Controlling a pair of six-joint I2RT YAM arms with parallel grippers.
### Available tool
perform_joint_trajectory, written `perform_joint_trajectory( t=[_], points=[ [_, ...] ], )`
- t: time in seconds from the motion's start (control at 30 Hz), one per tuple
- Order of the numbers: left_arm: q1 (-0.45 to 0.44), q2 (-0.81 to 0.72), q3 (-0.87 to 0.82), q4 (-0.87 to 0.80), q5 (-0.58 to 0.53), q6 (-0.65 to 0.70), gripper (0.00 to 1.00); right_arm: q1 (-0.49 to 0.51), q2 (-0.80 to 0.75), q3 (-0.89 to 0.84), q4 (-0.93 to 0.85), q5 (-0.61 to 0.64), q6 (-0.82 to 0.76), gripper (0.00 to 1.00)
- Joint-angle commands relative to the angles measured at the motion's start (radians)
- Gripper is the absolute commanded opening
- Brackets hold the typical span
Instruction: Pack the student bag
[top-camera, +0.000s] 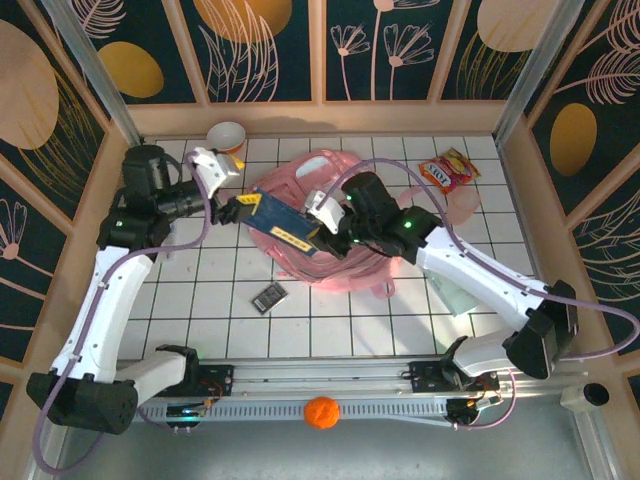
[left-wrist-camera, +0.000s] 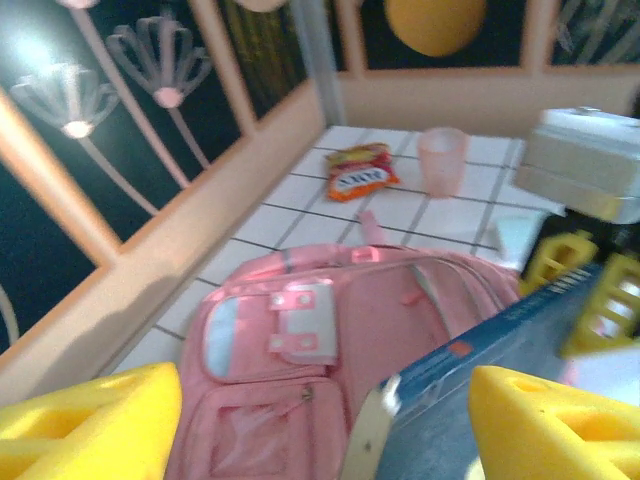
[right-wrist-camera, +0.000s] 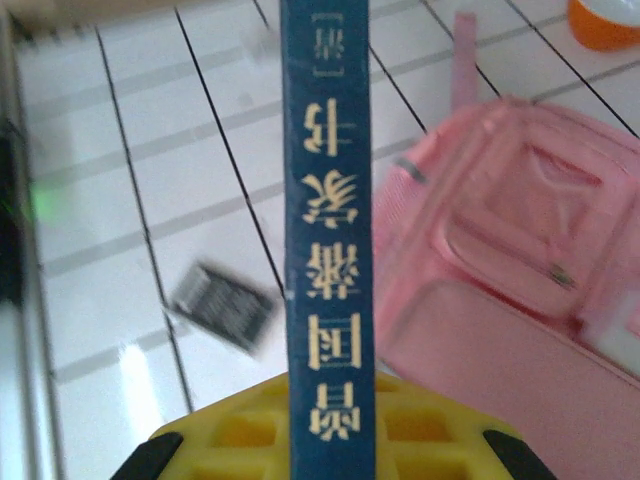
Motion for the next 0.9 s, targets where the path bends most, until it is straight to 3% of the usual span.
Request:
perform_joint_trajectory(
  t=[0.0,0.17,0.37,0.4,0.47,0.5,0.53,0.57,0.7,0.8,0.87],
  points=[
    [-0.076,0.036,0.041,-0.23,-0.064,0.259,0.76,-0.027,-0.01,0.055,-0.175,0.094,-0.307,0.0],
    [-0.211,0.097,0.063,-0.33,-0.149,0.325,0.78,-0.053,0.018,0.127,-0.232,0.064,-0.379,0.0],
    [-0.266,0.158,0.047,-0.299,-0.203,0.347,0.75,-0.056,0.022,0.159,-0.258,0.0,-0.447,0.0],
    [-0.271,0.168,0.052,-0.29,-0.193,0.346,0.67,-0.059,0.02,0.162,-0.259,-0.012,-0.457,0.0],
    [-0.271,0.176,0.056,-0.248,-0.136,0.298,0.29,-0.076,0.01,0.166,-0.258,-0.034,-0.462,0.0],
    [-0.271,0.17,0.045,-0.201,-0.093,0.251,0.14,-0.096,0.0,0.163,-0.252,-0.055,-0.454,0.0],
    [-0.272,0.157,0.018,-0.139,-0.048,0.202,0.04,-0.128,-0.023,0.15,-0.231,-0.08,-0.433,0.11],
    [-0.271,0.14,-0.017,-0.061,-0.011,0.138,0.0,-0.159,-0.05,0.127,-0.197,-0.114,-0.405,0.22],
    [-0.27,0.058,-0.226,0.426,0.131,-0.259,0.0,-0.368,-0.284,-0.136,0.149,-0.287,-0.139,0.55],
    [-0.271,0.039,-0.356,0.839,0.197,-0.615,0.0,-0.468,-0.47,-0.346,0.421,-0.385,0.092,0.7],
    [-0.273,0.039,-0.4,1.026,0.2,-0.782,0.0,-0.514,-0.558,-0.454,0.571,-0.434,0.244,0.76]
  ],
)
